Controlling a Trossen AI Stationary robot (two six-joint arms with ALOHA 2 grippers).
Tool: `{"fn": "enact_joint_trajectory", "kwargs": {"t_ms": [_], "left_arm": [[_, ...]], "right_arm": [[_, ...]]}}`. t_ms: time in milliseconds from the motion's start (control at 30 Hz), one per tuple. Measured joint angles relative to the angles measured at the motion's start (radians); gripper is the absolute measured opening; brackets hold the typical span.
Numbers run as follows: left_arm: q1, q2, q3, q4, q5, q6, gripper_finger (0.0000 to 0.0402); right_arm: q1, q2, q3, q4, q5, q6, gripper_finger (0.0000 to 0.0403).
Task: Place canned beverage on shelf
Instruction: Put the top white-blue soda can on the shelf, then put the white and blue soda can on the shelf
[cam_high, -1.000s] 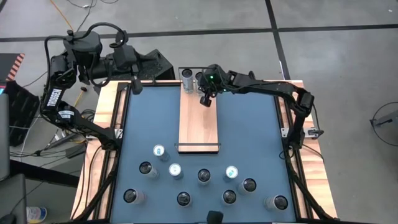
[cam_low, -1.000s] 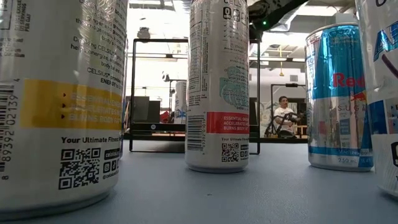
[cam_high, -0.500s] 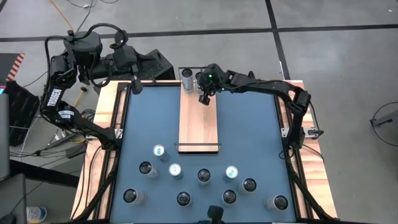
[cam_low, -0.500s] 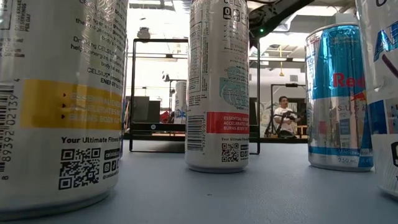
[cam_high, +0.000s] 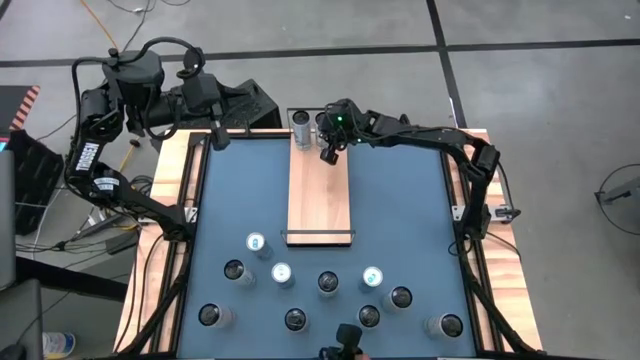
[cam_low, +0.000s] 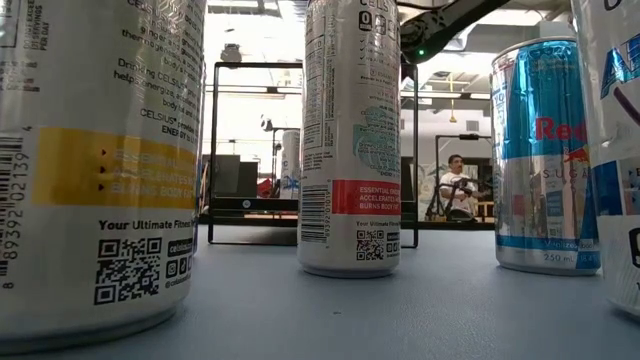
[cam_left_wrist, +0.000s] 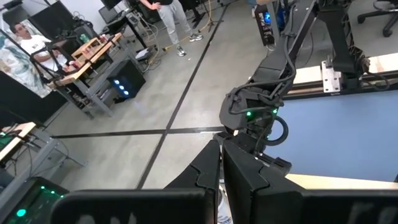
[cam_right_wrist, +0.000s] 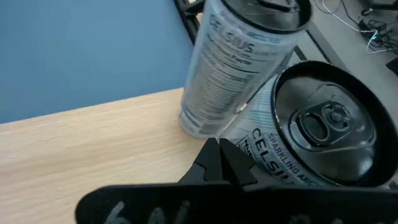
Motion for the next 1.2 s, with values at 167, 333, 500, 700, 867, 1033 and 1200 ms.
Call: {"fn": "enact_joint_trajectory", "kwargs": {"t_ms": [167,333,500,700,867,1033,1200], "left_arm": [[0.0,0.0,0.0,0.0,0.0,0.0,0.0009],[0.0,0.0,0.0,0.0,0.0,0.0,0.0009],[0.0,0.0,0.0,0.0,-0.01,-0.001,0.0009],[0.0,0.0,0.0,0.0,-0.013,-0.012,0.0009],[0.0,0.0,0.0,-0.009,0.02,-0.039,0.0013],[0.0,0.0,0.0,-0.123,0.12,-0.094,0.0057],[-0.04,0.007,0.0,-0.337,0.256,-0.277,0.0126]], "right_arm": [[-0.007,0.0,0.0,0.019,0.0,-0.013,0.0],[-0.004,0.0,0.0,0.033,-0.023,-0.017,0.0],[0.017,-0.003,0.009,0.023,-0.029,-0.017,0.0],[0.055,-0.028,0.124,-0.144,-0.032,-0.018,0.0],[0.087,-0.055,0.339,-0.497,-0.076,-0.045,0.0],[0.113,-0.075,0.585,-0.787,-0.079,-0.048,0.0],[0.129,-0.089,0.795,-0.953,-0.074,-0.051,0.001]]}}
